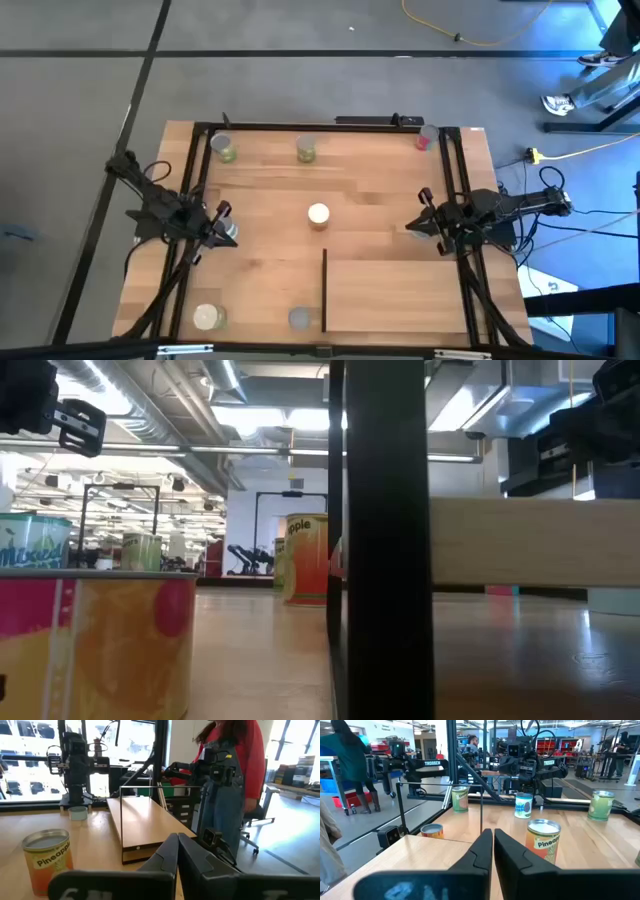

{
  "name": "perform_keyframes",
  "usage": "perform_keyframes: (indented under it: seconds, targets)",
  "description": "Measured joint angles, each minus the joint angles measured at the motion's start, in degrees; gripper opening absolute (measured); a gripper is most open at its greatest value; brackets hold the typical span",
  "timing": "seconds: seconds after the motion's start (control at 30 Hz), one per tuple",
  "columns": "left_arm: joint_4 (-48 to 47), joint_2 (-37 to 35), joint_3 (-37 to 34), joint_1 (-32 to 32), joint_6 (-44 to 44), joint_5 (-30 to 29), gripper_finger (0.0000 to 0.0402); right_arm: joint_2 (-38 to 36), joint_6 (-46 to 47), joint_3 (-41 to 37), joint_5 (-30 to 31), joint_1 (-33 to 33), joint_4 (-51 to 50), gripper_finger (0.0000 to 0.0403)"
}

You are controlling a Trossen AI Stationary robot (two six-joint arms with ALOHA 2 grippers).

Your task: Pick and place cans onto a shelf

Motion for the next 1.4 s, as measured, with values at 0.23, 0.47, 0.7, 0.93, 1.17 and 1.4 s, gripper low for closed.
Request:
perform_keyframes:
  seconds: [0.23,0.47,0.7,0.93,1.17,1.4]
  targets:
    - [0.00,0.02,0.00,0.02,0.00,0.02,0.0000,0.00,0.01,0.00,0.00,-0.01,0.00,0.0021]
    - [0.00,0.00,0.00,0.00,-0.02,0.01,0.0000,-0.01,0.00,0.00,0.00,0.00,-0.01,0.0021]
    - [0.00,0.00,0.02,0.02,0.00,0.01,0.0000,-0.01,0.01,0.00,0.00,0.00,0.00,0.0021]
    - [0.00,0.02,0.02,0.02,-0.02,0.02,0.0000,-0.01,0.02,0.00,0.00,-0.02,0.01,0.0021]
    - [0.00,0.00,0.00,0.00,-0.02,0.02,0.0000,0.00,-1.42,0.00,0.01,-0.01,-0.01,0.0021]
    - [0.00,0.01,0.02,0.01,-0.02,0.02,0.0000,0.00,-7.37,-0.01,0.03,-0.02,-0.01,0.0021]
